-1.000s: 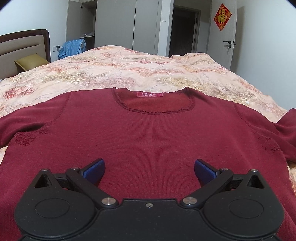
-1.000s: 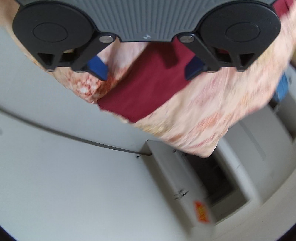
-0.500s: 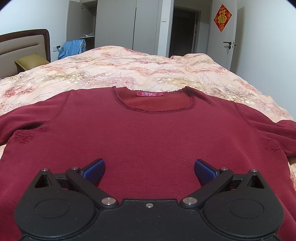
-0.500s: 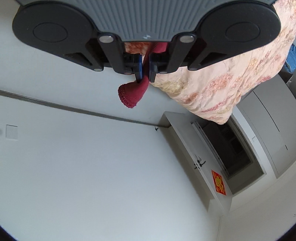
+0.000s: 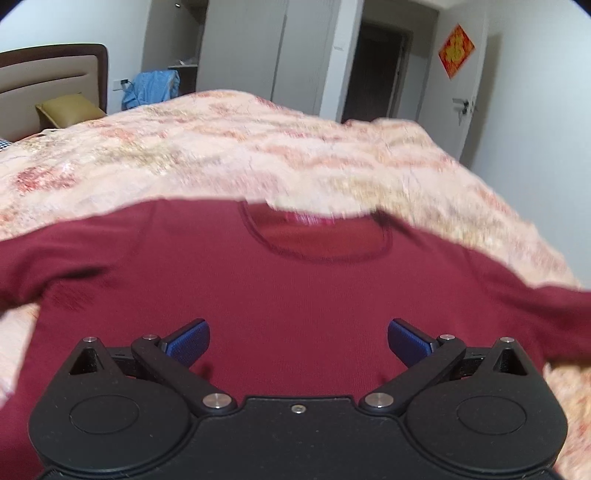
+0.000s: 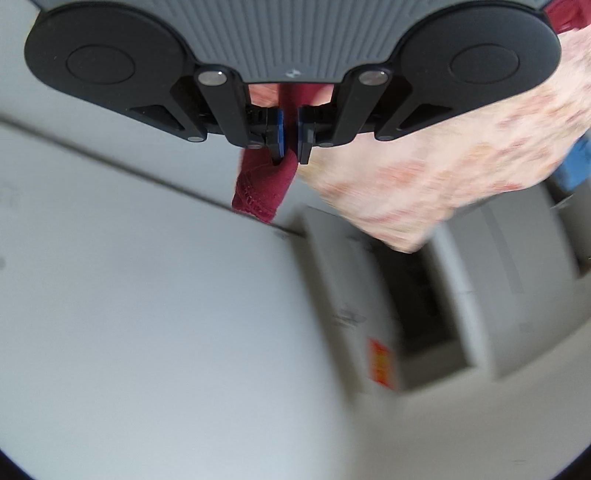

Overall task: Fold small clothes
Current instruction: 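Carry the held sleeve across the shirt body with the right gripper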

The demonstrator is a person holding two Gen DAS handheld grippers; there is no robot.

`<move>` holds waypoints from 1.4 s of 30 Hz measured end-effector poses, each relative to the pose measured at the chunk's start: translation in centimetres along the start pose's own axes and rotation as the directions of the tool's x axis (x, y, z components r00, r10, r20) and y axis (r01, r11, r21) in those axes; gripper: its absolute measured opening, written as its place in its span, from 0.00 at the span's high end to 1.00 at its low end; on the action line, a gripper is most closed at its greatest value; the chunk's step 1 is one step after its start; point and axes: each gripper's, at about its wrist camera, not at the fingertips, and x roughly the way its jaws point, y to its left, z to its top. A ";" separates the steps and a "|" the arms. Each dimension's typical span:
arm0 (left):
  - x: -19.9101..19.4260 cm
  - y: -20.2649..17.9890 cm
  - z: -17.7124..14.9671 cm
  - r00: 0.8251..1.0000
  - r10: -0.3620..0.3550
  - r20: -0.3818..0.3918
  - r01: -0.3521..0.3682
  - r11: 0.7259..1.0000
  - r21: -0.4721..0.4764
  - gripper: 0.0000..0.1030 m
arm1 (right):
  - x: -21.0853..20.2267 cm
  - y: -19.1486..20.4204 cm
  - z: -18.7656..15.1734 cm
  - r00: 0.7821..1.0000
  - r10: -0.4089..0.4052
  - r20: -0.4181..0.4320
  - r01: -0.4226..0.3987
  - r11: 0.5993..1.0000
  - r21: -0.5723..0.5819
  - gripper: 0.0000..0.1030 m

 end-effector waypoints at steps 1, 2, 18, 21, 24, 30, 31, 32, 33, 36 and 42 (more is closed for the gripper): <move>-0.6 0.5 0.6 1.000 0.004 0.013 -0.004 1.000 -0.014 0.01 | -0.6 2.2 0.3 0.998 0.053 0.015 -0.052 0.998 -0.032 0.93; -1.1 1.0 1.1 1.000 0.009 0.026 -0.008 1.000 -0.028 0.01 | -1.2 4.5 0.6 0.994 0.108 0.024 -0.106 0.992 -0.065 0.93; -6.2 14.6 3.8 0.974 0.211 0.089 -0.191 0.963 -0.193 0.01 | -3.4 35.4 -17.1 0.813 0.473 -0.339 -0.579 0.713 -0.395 0.93; -6.0 15.7 3.1 0.972 0.222 0.079 -0.203 0.960 -0.195 0.00 | -4.1 37.2 -20.9 0.792 0.441 -0.422 -0.603 0.674 -0.427 0.93; -5.5 15.8 2.6 0.976 0.204 0.072 -0.186 0.962 -0.202 0.01 | -5.6 37.3 -23.3 0.759 0.418 -0.500 -0.635 0.645 -0.424 0.87; -4.2 14.1 2.1 0.990 0.109 0.094 -0.087 0.975 -0.205 0.01 | -7.6 32.7 -20.9 0.697 0.465 -0.546 -0.700 0.605 -0.379 0.28; -3.9 13.4 2.0 0.992 0.075 0.105 -0.053 0.979 -0.198 0.01 | -7.9 31.4 -20.1 0.693 0.474 -0.542 -0.704 0.605 -0.371 0.24; -3.5 12.8 2.0 0.993 0.041 0.112 -0.020 0.982 -0.186 0.01 | -8.1 30.1 -19.1 0.699 0.477 -0.533 -0.698 0.615 -0.365 0.17; -2.9 12.0 1.9 0.993 0.009 0.117 0.011 0.985 -0.170 0.01 | -8.1 28.6 -18.1 0.711 0.474 -0.519 -0.685 0.633 -0.360 0.12; -0.6 9.3 1.7 0.993 -0.052 0.107 0.064 0.992 -0.113 0.01 | -7.3 24.3 -15.4 0.768 0.433 -0.472 -0.617 0.698 -0.363 0.11; 3.4 6.2 0.1 0.999 -0.021 0.029 0.022 1.000 -0.022 0.01 | -0.6 16.4 -11.6 0.843 0.297 -0.449 -0.423 0.882 -0.210 0.15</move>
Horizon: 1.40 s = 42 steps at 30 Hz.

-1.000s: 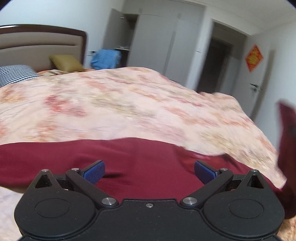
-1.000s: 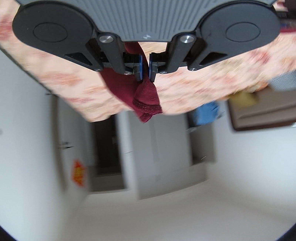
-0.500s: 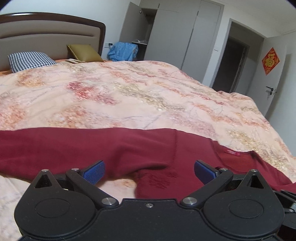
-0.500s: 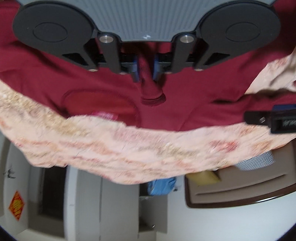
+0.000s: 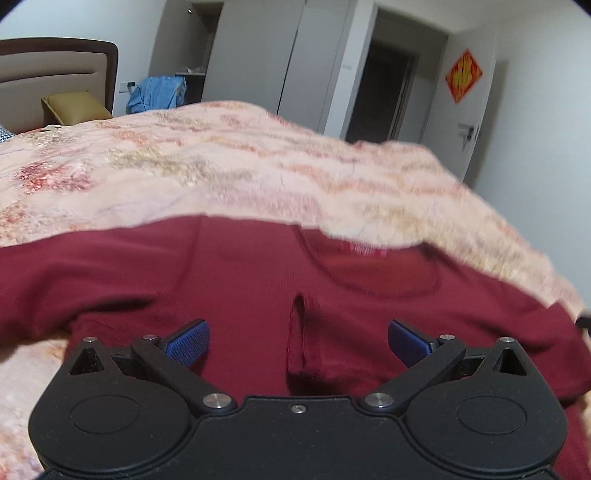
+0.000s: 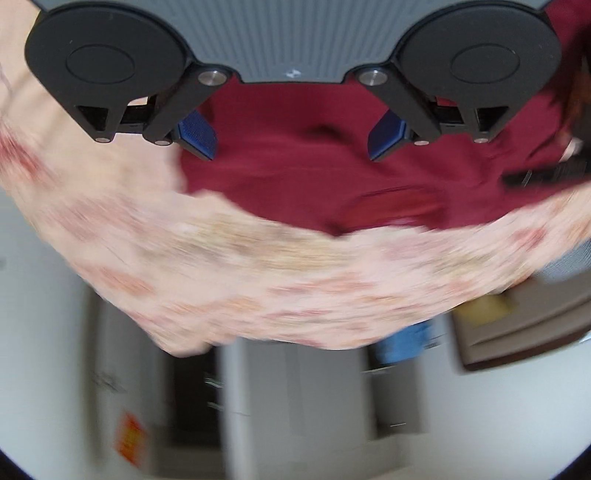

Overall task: Fold small clothes
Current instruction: 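Carry the held sleeve across the shirt body with the right gripper, then open the right gripper to lay the sleeve on the shirt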

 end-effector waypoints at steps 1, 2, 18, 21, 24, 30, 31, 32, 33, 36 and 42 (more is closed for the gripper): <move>0.3 0.1 -0.3 1.000 0.012 -0.008 -0.012 1.000 0.002 0.01 | 0.6 -1.8 0.4 1.000 0.008 -0.010 -0.007 0.997 0.077 0.22; 0.6 0.4 -0.5 1.000 0.019 -0.014 -0.019 1.000 -0.003 0.01 | 1.4 -3.4 0.7 1.000 0.017 -0.024 -0.013 0.989 0.150 0.26; 1.3 0.2 -1.7 0.998 0.052 -0.021 -0.051 0.998 0.039 0.00 | 4.8 -5.5 2.9 0.998 -0.035 0.043 0.036 0.999 -0.020 0.88; 1.4 0.3 -1.8 0.998 0.053 -0.023 -0.052 0.998 0.038 0.00 | 3.7 -7.2 1.7 0.999 0.008 0.039 -0.013 0.994 0.113 0.63; 1.5 0.3 -1.9 0.998 0.054 -0.022 -0.053 0.998 0.039 0.00 | 1.8 -9.2 -0.4 0.991 0.135 0.016 -0.135 0.953 0.270 0.45; 1.6 0.1 -2.0 0.998 0.061 -0.022 -0.060 0.997 0.049 0.00 | 0.2 -9.3 -4.2 0.973 0.231 -0.027 -0.211 0.924 0.320 0.64; 1.6 0.1 -2.0 0.998 0.058 -0.021 -0.057 0.997 0.046 0.00 | -0.1 -9.1 -4.3 0.976 0.218 -0.025 -0.200 0.930 0.308 0.82; 1.6 0.1 -2.0 0.998 0.054 -0.020 -0.053 0.998 0.041 0.00 | -0.7 -9.0 -4.4 0.979 0.205 -0.009 -0.193 0.935 0.297 0.86; 1.6 0.2 -2.1 0.999 0.051 -0.018 -0.050 0.998 0.038 0.00 | -1.5 -8.7 -4.3 0.982 0.191 0.012 -0.187 0.942 0.280 0.88; 1.7 0.2 -2.2 0.998 0.055 -0.020 -0.054 0.998 0.044 0.00 | -2.0 -8.2 -4.2 0.991 0.134 -0.013 -0.127 0.963 0.238 0.88; 0.8 0.8 -1.4 0.999 0.035 -0.035 -0.035 0.999 0.004 0.00 | -1.7 -7.5 -4.8 0.992 0.112 -0.051 -0.096 0.964 0.248 0.73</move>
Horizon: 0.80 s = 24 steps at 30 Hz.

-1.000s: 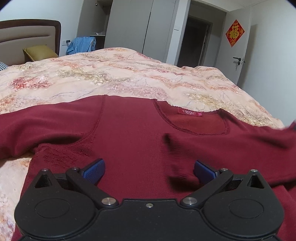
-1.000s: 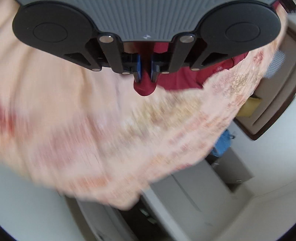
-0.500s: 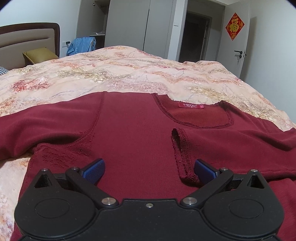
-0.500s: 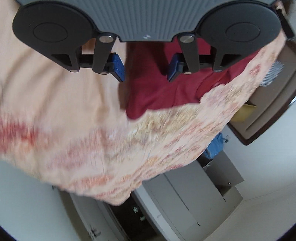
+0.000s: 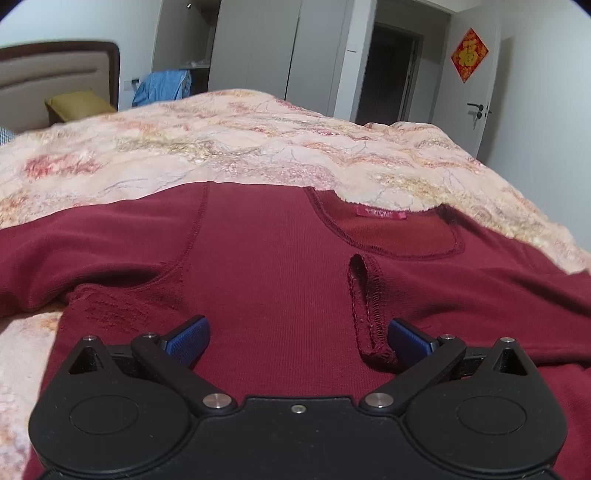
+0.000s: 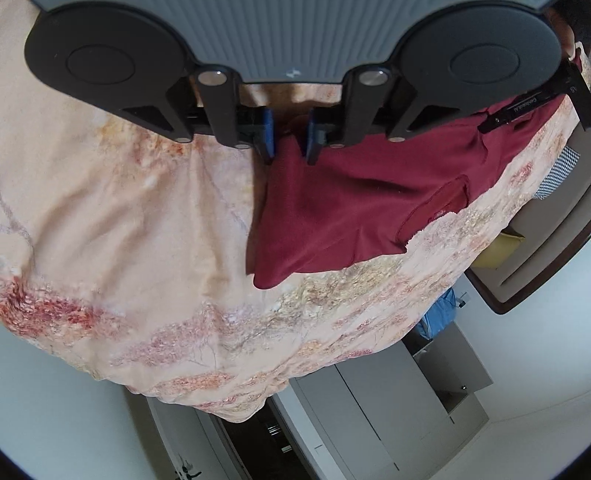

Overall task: Fold small clothes
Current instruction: 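Open the right gripper to lay the sleeve on the shirt, then grasp the other sleeve cuff with the left gripper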

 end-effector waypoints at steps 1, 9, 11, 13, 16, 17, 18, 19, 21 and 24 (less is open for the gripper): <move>-0.7 0.3 0.3 1.000 -0.015 -0.005 0.015 1.000 -0.025 0.00 | -0.5 0.4 -0.1 1.000 -0.010 0.005 0.010 1.000 -0.015 0.58; -8.1 4.7 0.8 1.000 0.004 0.006 -0.004 0.991 -0.134 0.01 | -3.9 5.8 -2.0 0.998 -0.030 0.053 0.040 0.982 -0.183 0.14; -10.4 7.1 0.6 0.999 0.049 0.018 -0.046 0.987 -0.151 0.00 | -4.2 7.9 -2.9 0.998 -0.007 0.054 0.019 0.972 -0.233 0.06; -12.7 10.2 0.1 0.992 0.119 0.031 -0.112 0.979 -0.167 0.00 | -4.3 10.1 -3.8 0.998 0.029 0.049 -0.014 0.961 -0.274 0.02; -15.7 15.7 -0.8 0.971 0.236 0.029 -0.224 0.948 -0.225 0.00 | -4.2 13.1 -5.2 0.996 0.089 0.020 -0.078 0.947 -0.313 0.00; -16.5 17.7 -1.2 0.964 0.266 0.024 -0.251 0.932 -0.262 0.00 | -4.1 14.0 -5.7 0.994 0.109 0.004 -0.102 0.942 -0.321 0.00; -17.3 19.9 -1.7 0.958 0.288 0.015 -0.269 0.912 -0.311 0.00 | -3.8 14.9 -6.2 0.992 0.128 -0.014 -0.126 0.937 -0.327 0.00; -18.0 22.0 -2.1 0.954 0.300 0.005 -0.278 0.889 -0.364 0.00 | -3.5 15.7 -6.7 0.989 0.145 -0.032 -0.147 0.931 -0.334 0.00; -19.0 25.7 -3.1 0.947 0.321 -0.012 -0.289 0.834 -0.469 0.01 | -2.9 17.4 -7.7 0.984 0.169 -0.064 -0.180 0.916 -0.358 0.00; -20.0 30.0 -4.1 0.934 0.356 0.000 -0.289 0.760 -0.582 0.01 | -2.1 20.2 -9.6 0.981 0.174 -0.085 -0.193 0.881 -0.431 0.00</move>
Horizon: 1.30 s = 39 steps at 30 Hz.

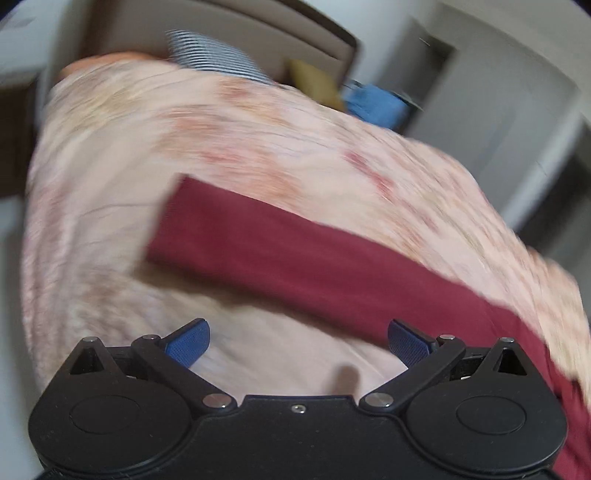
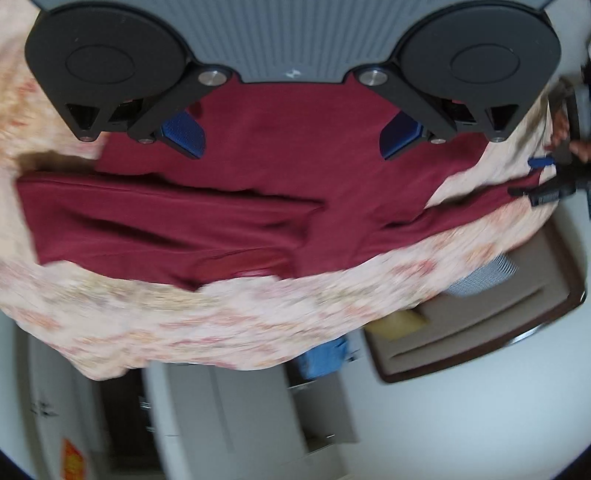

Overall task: Fold small clothes
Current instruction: 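Grasp the other sleeve cuff with the left gripper, then fold the held sleeve across the shirt body with the left gripper and release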

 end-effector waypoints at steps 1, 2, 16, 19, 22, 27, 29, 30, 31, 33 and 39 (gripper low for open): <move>0.3 1.1 0.5 1.000 -0.001 0.015 0.001 0.999 -0.049 0.01 | 0.5 0.9 -0.2 1.000 0.000 -0.007 0.000 1.000 -0.022 0.00; 0.5 1.9 0.9 1.000 0.001 0.029 0.002 0.995 -0.096 0.03 | 1.0 1.7 -0.3 1.000 0.002 -0.015 -0.002 0.999 -0.035 0.00; 1.1 1.8 5.8 0.961 0.020 0.276 0.039 0.977 -0.207 0.95 | 2.7 5.3 -2.2 0.995 0.040 -0.092 -0.048 0.995 -0.086 0.00; -0.8 -3.5 7.5 0.928 -0.084 0.364 0.092 0.996 -0.005 0.95 | 2.4 5.0 -2.1 0.997 0.037 -0.070 -0.043 0.995 -0.093 0.00; -2.8 -10.4 7.9 0.894 -0.237 0.380 0.170 0.965 0.200 0.95 | 2.1 4.3 -1.8 0.998 0.032 -0.048 -0.036 0.995 -0.088 0.00; -4.7 -21.6 5.2 0.847 -0.457 0.273 0.324 0.849 0.417 0.95 | 1.3 2.2 -1.1 1.000 0.002 -0.011 -0.003 0.998 -0.062 0.00; -4.6 -25.4 3.2 0.836 -0.514 0.193 0.389 0.803 0.452 0.95 | 0.8 1.1 -0.9 1.000 -0.021 0.004 0.021 0.999 -0.050 0.00; -4.4 -27.0 1.9 0.832 -0.534 0.152 0.418 0.782 0.463 0.95 | 0.5 0.5 -0.8 0.999 -0.032 0.011 0.033 0.998 -0.047 0.00; -4.1 -28.5 0.4 0.828 -0.550 0.111 0.444 0.763 0.469 0.95 | 0.2 -0.2 -0.8 0.999 -0.046 0.016 0.047 0.998 -0.045 0.00; -3.2 -30.8 -3.0 0.820 -0.572 0.028 0.488 0.724 0.487 0.95 | -0.4 -1.4 -0.8 0.996 -0.083 0.022 0.084 0.996 -0.043 0.00; 1.1 -33.5 -12.3 0.818 -0.538 -0.205 0.562 0.670 0.485 0.95 | -2.2 -5.4 -1.3 0.987 -0.161 0.015 0.161 0.987 -0.017 0.00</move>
